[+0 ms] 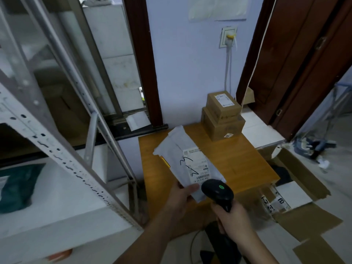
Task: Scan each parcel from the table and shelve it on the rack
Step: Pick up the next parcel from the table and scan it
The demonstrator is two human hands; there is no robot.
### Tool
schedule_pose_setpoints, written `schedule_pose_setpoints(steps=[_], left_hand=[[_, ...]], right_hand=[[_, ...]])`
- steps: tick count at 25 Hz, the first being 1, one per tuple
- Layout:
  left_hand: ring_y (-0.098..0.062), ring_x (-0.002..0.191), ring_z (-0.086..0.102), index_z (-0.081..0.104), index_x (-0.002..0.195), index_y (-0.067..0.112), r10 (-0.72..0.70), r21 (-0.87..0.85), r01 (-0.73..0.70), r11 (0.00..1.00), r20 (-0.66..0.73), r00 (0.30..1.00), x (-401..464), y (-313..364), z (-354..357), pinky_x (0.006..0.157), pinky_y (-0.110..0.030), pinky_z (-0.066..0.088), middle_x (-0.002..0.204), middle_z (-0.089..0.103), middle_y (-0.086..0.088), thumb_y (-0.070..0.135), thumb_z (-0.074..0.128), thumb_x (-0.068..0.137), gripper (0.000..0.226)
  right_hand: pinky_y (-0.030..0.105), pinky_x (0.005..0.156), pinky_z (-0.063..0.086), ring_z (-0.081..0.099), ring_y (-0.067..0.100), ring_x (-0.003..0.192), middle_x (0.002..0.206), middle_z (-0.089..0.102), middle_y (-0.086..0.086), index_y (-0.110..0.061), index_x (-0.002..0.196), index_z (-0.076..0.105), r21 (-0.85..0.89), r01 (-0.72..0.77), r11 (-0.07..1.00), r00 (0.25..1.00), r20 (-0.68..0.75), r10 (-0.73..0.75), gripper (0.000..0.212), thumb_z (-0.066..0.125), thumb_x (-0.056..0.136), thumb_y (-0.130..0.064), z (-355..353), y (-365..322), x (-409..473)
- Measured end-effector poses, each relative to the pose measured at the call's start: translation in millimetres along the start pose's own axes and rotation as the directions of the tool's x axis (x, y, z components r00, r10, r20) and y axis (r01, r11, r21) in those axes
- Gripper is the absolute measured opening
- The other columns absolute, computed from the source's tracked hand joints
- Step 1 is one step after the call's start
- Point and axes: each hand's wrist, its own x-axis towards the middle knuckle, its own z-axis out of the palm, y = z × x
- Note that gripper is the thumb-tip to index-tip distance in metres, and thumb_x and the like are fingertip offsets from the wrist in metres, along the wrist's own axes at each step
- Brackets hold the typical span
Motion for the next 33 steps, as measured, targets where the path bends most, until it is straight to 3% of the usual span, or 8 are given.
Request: schedule_pose_setpoints(steps=[3,7,11,15,19,23,27,33], left_hand=[[-0.024,0.102,0.077,0.06,0.131,0.017,0.03,0.025,-0.03,0.999,-0.005,1.0,-10.4,1.7,0.6,0.08,-0.04,0.064,0.114,0.079,-0.001,-0.001,0.075,0.088,0.049],[-0.028,0.105,0.076,0.055,0.139,0.019,0.018,0.027,-0.016,1.0,-0.077,0.997,-21.9,7.8,-17.8,0.083,-0.046,0.064,0.118,0.078,-0.003,0.012,0.083,0.08,0.066],[-0.029,0.108,0.075,0.059,0.138,0.023,0.034,-0.004,-0.035,0.999,-0.155,0.987,-39.9,19.6,-43.2,0.089,-0.05,0.062,0.121,0.077,-0.004,0.028,0.08,0.087,0.056],[-0.03,0.113,0.073,0.059,0.137,0.023,0.103,0.009,-0.103,0.995,-0.183,0.978,-74.3,33.8,-69.9,0.096,-0.052,0.059,0.124,0.076,-0.006,0.04,0.078,0.087,0.057],[-0.04,0.126,0.065,0.057,0.146,0.017,0.201,0.036,-0.198,0.979,-0.115,0.973,-124.0,43.9,-110.8,0.109,-0.063,0.048,0.136,0.068,-0.017,0.037,0.078,0.094,0.059],[-0.03,0.112,0.073,0.059,0.141,0.012,0.219,0.055,-0.214,0.975,-0.126,0.968,-191.5,59.4,-145.4,0.088,-0.041,0.062,0.126,0.074,-0.014,0.025,0.069,0.096,0.048],[-0.034,0.119,0.07,0.059,0.141,0.01,0.276,0.063,-0.269,0.961,-0.176,0.945,-256.1,65.2,-208.2,0.095,-0.045,0.06,0.129,0.072,-0.016,0.025,0.066,0.098,0.046],[-0.031,0.114,0.072,0.06,0.138,0.012,0.3,0.019,-0.315,0.949,-0.371,0.879,-318.4,76.2,-299.2,0.084,-0.038,0.062,0.126,0.075,-0.013,0.024,0.06,0.104,0.036]], right_hand=[[0.03,0.058,0.045,0.059,0.023,0.053,0.047,0.057,0.001,-0.011,0.064,0.059,-0.019,0.004,1.0,1.0,0.027,-0.003,0.031,0.071,0.088,-0.026,-0.3,-2.3,-6.8],[0.03,0.06,0.045,0.057,0.019,0.052,0.04,0.056,-0.004,-0.017,0.06,0.058,0.005,0.059,0.998,0.996,0.074,-0.059,0.031,0.073,0.087,-0.025,6.5,-7.6,-15.6],[0.024,0.053,0.044,0.052,0.009,0.042,0.043,0.054,-0.003,-0.011,0.062,0.057,0.045,0.176,0.983,0.969,0.167,-0.181,0.033,0.068,0.092,-0.021,22.6,-26.5,-31.5],[0.019,0.048,0.043,0.049,0.013,0.038,0.041,0.049,0.007,-0.011,0.047,0.05,0.035,0.3,0.953,0.919,0.256,-0.299,0.05,0.064,0.095,-0.017,43.7,-46.3,-57.2],[0.021,0.048,0.042,0.045,0.017,0.037,0.043,0.047,0.013,-0.007,0.045,0.048,0.038,0.376,0.926,0.869,0.333,-0.366,0.055,0.061,0.096,-0.018,83.1,-62.6,-94.3],[0.028,0.051,0.042,0.047,0.017,0.038,0.043,0.05,0.011,-0.004,0.05,0.052,0.048,0.461,0.886,0.839,0.302,-0.453,0.047,0.064,0.094,-0.017,127.0,-67.2,-138.2],[0.033,0.055,0.043,0.049,0.014,0.041,0.047,0.053,0.008,-0.006,0.06,0.057,0.041,0.489,0.872,0.819,0.324,-0.474,0.037,0.068,0.091,-0.023,178.5,-64.5,-181.0],[0.026,0.047,0.042,0.047,0.014,0.037,0.041,0.051,0.003,-0.008,0.057,0.053,0.068,0.479,0.875,0.758,0.471,-0.451,0.04,0.065,0.094,-0.018,253.9,-83.8,-225.6]])
